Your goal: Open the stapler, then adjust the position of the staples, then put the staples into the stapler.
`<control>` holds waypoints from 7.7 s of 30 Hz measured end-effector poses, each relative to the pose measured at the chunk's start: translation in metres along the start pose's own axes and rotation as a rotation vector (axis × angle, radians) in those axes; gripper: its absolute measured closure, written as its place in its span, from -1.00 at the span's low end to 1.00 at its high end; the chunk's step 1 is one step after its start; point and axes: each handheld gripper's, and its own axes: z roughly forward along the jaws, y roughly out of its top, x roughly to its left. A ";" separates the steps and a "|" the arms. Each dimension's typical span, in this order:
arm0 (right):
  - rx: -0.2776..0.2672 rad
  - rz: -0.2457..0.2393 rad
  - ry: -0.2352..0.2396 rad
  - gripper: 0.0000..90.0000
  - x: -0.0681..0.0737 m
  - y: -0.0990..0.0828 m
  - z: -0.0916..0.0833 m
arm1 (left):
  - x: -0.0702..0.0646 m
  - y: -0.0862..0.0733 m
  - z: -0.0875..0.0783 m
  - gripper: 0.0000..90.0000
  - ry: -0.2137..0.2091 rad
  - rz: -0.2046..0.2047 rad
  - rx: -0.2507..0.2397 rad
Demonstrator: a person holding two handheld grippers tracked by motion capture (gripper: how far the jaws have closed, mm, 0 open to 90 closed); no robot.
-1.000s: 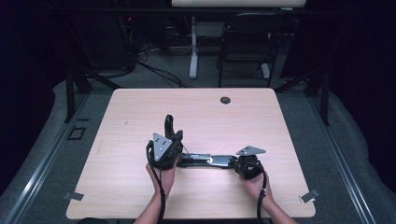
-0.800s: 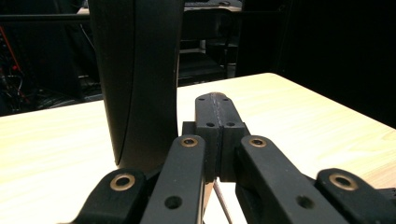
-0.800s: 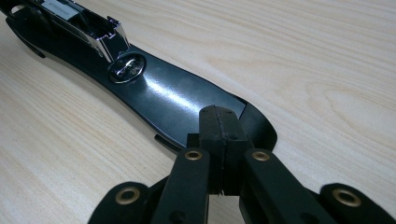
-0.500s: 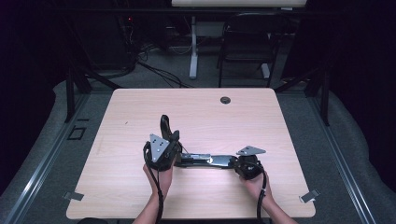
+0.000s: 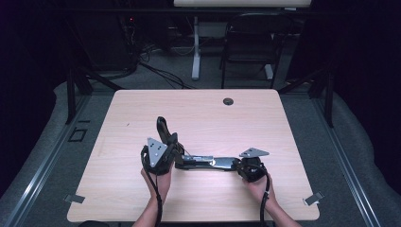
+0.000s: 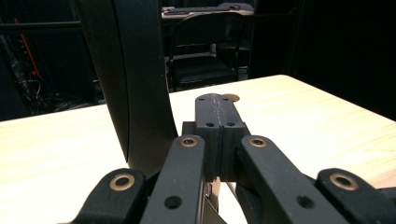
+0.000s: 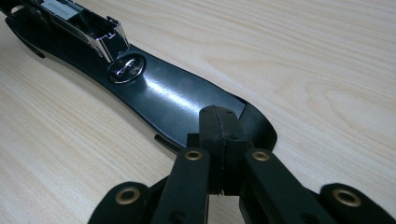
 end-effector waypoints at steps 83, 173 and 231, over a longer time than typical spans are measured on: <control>0.394 -0.142 0.093 -0.68 -0.039 0.046 -0.037 | -0.019 0.033 0.050 -1.00 -0.546 0.304 0.669; 0.769 -0.242 0.148 0.45 -0.037 0.028 -0.030 | 0.066 -0.017 -0.024 -1.00 -0.501 0.171 0.837; 0.672 -0.224 0.154 0.74 -0.037 0.036 -0.040 | 0.083 -0.018 -0.022 -1.00 -0.462 0.132 0.848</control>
